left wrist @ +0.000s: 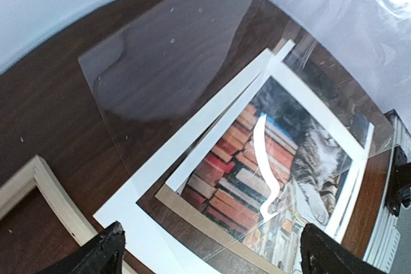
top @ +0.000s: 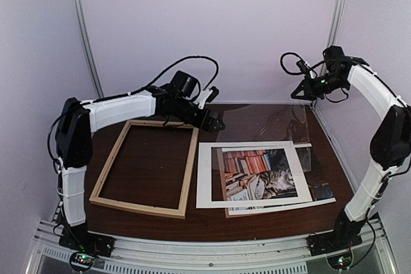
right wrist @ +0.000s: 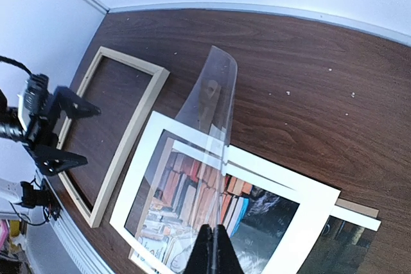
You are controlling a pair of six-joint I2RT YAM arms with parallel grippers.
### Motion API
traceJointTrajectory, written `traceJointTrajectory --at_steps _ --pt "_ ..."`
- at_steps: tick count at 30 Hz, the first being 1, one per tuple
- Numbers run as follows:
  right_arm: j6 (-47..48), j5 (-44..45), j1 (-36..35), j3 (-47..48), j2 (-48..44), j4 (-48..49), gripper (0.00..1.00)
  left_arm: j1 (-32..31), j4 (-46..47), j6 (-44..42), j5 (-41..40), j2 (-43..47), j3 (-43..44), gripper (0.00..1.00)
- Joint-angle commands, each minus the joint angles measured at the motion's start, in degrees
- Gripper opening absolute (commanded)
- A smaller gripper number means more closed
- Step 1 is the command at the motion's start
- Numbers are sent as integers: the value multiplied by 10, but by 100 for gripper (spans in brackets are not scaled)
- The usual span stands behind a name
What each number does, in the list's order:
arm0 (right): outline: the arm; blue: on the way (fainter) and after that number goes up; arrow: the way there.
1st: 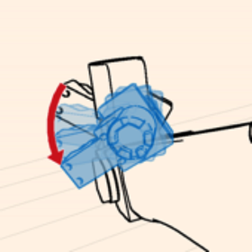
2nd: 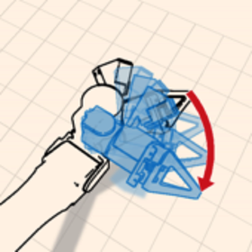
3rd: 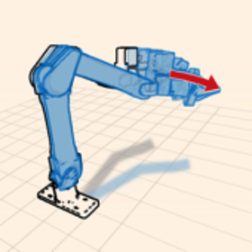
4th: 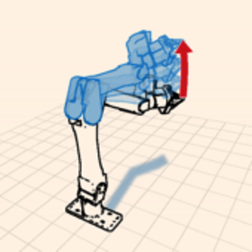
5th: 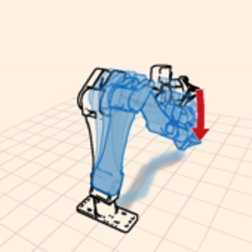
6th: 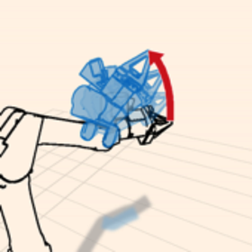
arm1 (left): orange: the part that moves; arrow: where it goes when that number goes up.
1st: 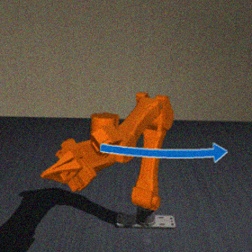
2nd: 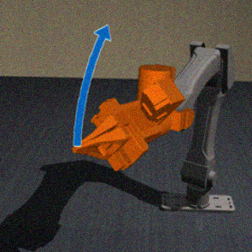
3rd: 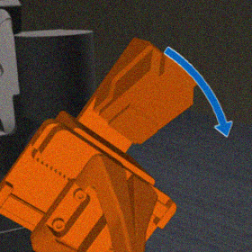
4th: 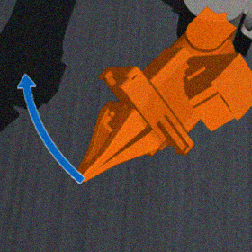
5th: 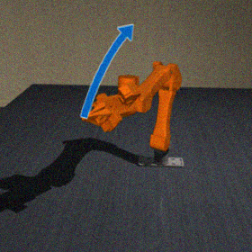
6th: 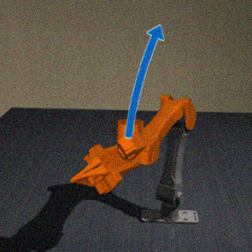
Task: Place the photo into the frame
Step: Pick up the glass panel from the mat board, then pass from the right arm to the left
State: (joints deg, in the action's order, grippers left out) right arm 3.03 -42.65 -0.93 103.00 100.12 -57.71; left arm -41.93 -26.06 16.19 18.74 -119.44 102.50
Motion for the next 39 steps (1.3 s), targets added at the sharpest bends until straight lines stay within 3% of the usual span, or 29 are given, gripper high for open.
traceJointTrajectory --at_steps 1,5,12,31,39 --pt "31 32 -41 2 -59 -60 0 2 -43 -141 46 63 29 96" --pt "45 21 -75 -1 -112 -65 0 2 -78 -233 72 92 45 98" --pt "118 -9 -141 7 -180 -100 0 2 -168 -323 136 85 129 98" --pt "188 -21 -279 21 -235 -151 0 -29 -205 -415 228 57 197 98" --pt "182 -13 -288 19 -254 -149 0 -44 -241 -452 254 29 218 86"
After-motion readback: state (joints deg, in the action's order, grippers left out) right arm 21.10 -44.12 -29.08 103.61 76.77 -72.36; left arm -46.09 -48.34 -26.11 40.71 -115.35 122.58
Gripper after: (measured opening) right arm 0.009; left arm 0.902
